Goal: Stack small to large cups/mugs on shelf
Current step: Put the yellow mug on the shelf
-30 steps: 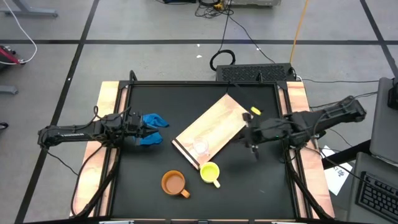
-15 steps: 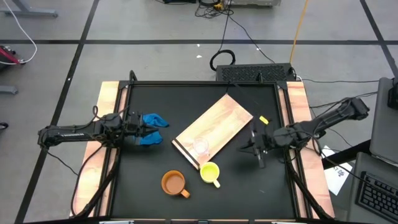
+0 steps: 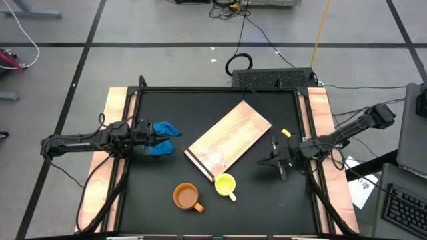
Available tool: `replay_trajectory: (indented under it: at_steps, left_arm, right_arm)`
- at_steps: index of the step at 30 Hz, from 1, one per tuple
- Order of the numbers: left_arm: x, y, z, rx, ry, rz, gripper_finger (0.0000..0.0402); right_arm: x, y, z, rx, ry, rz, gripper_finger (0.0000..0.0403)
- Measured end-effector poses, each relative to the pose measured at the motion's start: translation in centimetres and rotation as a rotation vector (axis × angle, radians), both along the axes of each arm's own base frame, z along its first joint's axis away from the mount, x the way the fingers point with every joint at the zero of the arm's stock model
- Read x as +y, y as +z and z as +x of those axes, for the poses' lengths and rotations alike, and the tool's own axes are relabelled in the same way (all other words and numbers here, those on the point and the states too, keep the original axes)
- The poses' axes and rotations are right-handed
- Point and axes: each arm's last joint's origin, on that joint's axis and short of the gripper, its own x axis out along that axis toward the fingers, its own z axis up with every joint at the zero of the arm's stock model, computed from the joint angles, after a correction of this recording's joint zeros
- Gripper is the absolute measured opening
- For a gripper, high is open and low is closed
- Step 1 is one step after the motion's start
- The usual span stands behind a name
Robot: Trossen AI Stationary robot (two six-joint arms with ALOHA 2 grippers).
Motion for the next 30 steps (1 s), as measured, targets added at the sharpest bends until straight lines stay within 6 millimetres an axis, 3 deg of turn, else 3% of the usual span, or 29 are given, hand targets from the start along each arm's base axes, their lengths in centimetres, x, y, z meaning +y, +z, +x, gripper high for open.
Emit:
replay_trajectory:
  at_steps: [14, 30]
  left_arm:
    - [-0.1, 0.8, 0.1, -0.084, -0.015, -0.034, 0.0003]
    - [-2.2, 2.3, 1.5, -0.233, -0.238, -0.021, 0.0021]
  right_arm:
    - [-0.5, -1.4, -1.2, -0.088, 0.003, 0.045, 0.0000]
    - [-0.5, -1.4, -1.2, -0.084, 0.006, 0.064, 0.0000]
